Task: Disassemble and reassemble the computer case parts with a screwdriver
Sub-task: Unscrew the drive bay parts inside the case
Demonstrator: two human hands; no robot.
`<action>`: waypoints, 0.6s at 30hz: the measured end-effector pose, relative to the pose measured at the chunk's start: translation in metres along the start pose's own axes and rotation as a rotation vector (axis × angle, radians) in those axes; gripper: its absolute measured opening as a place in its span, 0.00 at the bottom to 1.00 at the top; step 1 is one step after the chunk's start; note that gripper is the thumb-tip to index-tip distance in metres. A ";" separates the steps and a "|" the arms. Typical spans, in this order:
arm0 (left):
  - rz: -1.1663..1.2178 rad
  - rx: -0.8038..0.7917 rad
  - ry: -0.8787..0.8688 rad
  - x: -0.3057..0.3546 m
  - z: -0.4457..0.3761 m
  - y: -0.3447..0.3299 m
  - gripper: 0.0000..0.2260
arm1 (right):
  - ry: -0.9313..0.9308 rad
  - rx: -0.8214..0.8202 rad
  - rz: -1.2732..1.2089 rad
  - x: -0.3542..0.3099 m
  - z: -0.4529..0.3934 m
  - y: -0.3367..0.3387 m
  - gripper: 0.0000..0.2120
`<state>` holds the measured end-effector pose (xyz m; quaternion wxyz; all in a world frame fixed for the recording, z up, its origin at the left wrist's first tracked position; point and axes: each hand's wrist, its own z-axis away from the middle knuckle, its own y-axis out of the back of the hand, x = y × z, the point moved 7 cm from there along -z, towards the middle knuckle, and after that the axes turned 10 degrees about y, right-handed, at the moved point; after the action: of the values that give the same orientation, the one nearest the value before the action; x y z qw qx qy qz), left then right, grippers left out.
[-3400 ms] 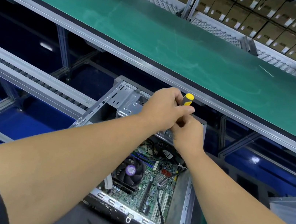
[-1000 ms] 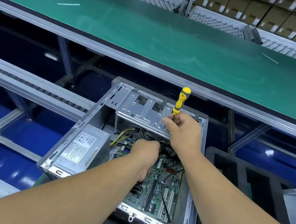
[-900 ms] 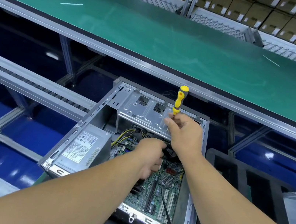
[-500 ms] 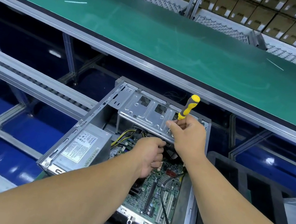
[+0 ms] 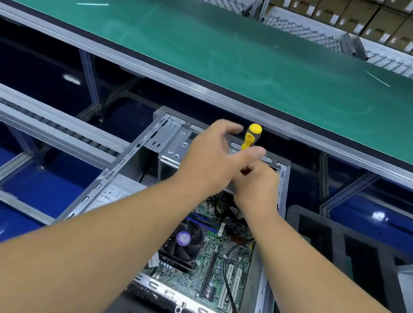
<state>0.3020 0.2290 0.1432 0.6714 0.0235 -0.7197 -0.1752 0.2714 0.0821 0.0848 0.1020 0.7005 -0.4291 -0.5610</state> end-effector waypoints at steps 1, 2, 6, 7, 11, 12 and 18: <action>-0.052 -0.020 -0.052 0.013 -0.008 -0.004 0.18 | -0.002 -0.008 0.004 -0.002 0.000 0.000 0.14; -0.102 -0.020 -0.087 0.021 -0.014 -0.007 0.16 | 0.000 -0.020 0.007 -0.003 0.001 0.000 0.11; -0.226 -0.028 -0.151 0.031 -0.027 -0.017 0.13 | 0.039 -0.095 -0.064 -0.001 0.001 -0.001 0.08; -0.219 -0.064 -0.160 0.032 -0.028 -0.018 0.10 | 0.054 -0.108 -0.093 0.000 0.001 -0.001 0.08; -0.200 -0.183 -0.162 0.031 -0.029 -0.021 0.07 | 0.103 -0.096 -0.133 -0.001 0.003 0.002 0.13; -0.176 -0.203 -0.154 0.030 -0.028 -0.022 0.10 | 0.092 -0.087 -0.141 -0.001 0.003 0.002 0.12; 0.285 0.073 0.315 -0.035 -0.002 -0.002 0.07 | -0.024 0.002 -0.140 0.012 0.000 -0.001 0.13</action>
<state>0.3067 0.2361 0.1088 0.7924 -0.0273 -0.6077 -0.0465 0.2716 0.0744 0.0759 0.0565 0.7223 -0.3807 -0.5746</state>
